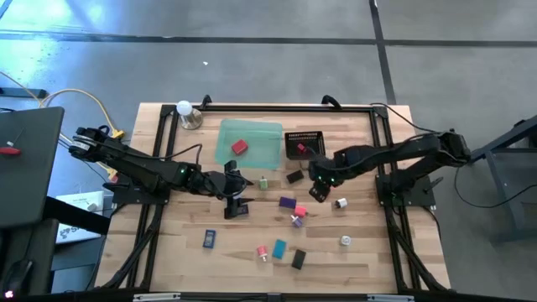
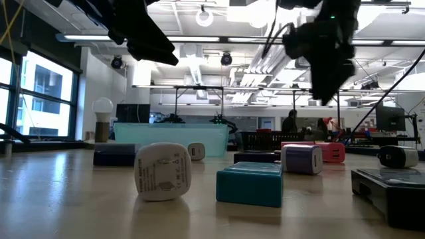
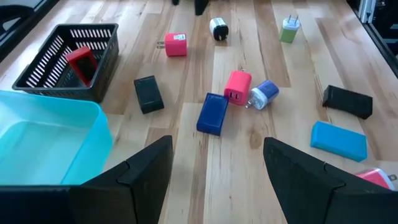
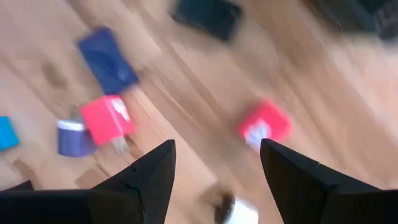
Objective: Pick & Place Office items
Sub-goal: Put the top pink charger adapter into the green bin
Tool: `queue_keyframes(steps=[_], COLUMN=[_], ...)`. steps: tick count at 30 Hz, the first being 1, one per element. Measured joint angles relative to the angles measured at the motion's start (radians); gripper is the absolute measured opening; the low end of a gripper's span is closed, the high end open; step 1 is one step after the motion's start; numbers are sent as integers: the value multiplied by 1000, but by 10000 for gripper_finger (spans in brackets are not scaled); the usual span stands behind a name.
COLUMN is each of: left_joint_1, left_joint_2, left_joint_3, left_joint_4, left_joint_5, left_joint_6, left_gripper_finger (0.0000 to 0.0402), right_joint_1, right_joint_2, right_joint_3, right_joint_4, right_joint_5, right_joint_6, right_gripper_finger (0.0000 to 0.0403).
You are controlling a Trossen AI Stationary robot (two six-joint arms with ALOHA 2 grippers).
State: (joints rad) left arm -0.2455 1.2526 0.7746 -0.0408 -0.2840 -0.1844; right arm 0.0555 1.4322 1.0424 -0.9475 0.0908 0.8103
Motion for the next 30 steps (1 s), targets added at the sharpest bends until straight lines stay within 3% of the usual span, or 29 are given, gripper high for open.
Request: queue_keyframes(steps=[6,11,19,30], left_joint_1=[0,0,0,0], left_joint_2=[0,0,0,0], left_joint_3=[0,0,0,0], left_joint_4=[-24,-40,-56,-57], left_joint_5=[0,0,0,0], left_joint_6=[0,0,0,0], left_gripper_finger=[246,246,246,246], right_joint_1=[31,-13,-76,-75], right_joint_2=[0,-6,-7,-7], right_joint_3=[-18,-106,-178,-178], right_joint_4=[-162,-196,-65,-1], right_joint_5=[86,92,134,-23], right_joint_6=[188,214,193,151], right_gripper_finger=[224,224,224,224])
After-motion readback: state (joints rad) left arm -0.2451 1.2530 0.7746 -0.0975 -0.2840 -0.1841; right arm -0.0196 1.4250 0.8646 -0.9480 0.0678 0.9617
